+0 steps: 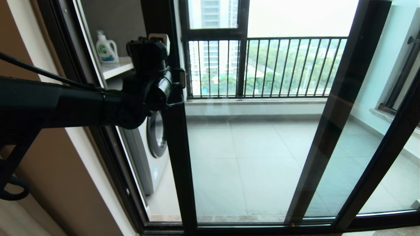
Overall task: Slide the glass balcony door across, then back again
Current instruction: Close the slid door
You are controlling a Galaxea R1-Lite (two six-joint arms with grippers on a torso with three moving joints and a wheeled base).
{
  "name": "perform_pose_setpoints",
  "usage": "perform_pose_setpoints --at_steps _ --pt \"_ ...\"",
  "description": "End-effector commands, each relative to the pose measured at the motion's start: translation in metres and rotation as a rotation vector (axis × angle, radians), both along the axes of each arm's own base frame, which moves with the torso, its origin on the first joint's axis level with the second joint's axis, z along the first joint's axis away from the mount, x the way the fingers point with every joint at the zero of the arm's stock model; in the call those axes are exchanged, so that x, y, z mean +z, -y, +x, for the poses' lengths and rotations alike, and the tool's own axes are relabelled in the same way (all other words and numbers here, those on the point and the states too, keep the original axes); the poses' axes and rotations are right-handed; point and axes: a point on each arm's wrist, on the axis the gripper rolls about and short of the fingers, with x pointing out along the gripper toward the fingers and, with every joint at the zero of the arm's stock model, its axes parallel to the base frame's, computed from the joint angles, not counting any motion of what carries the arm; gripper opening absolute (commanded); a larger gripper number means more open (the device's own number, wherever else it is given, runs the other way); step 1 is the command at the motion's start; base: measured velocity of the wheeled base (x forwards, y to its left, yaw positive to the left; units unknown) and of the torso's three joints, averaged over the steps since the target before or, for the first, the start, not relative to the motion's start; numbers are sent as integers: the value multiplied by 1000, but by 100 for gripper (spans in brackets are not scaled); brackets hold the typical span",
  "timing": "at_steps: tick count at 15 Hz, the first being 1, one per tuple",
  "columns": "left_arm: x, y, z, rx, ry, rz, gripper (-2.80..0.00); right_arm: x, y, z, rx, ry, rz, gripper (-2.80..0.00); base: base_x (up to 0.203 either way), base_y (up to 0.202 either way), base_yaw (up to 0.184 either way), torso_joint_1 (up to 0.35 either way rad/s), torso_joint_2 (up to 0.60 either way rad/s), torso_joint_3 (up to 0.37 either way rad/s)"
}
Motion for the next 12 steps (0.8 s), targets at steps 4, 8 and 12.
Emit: perform_pose_setpoints --at_steps 4,8,12 --pt "-6 -25 7 47 -20 2 -280 -3 0 1 0 -14 -1 -280 0 0 0 0 0 0" --pt "-8 -35 11 68 -24 0 -280 -3 0 1 2 -13 -1 -280 0 0 0 0 0 0" --pt "-7 -48 7 66 -32 2 -280 -3 0 1 0 -13 -1 -280 0 0 0 0 0 0"
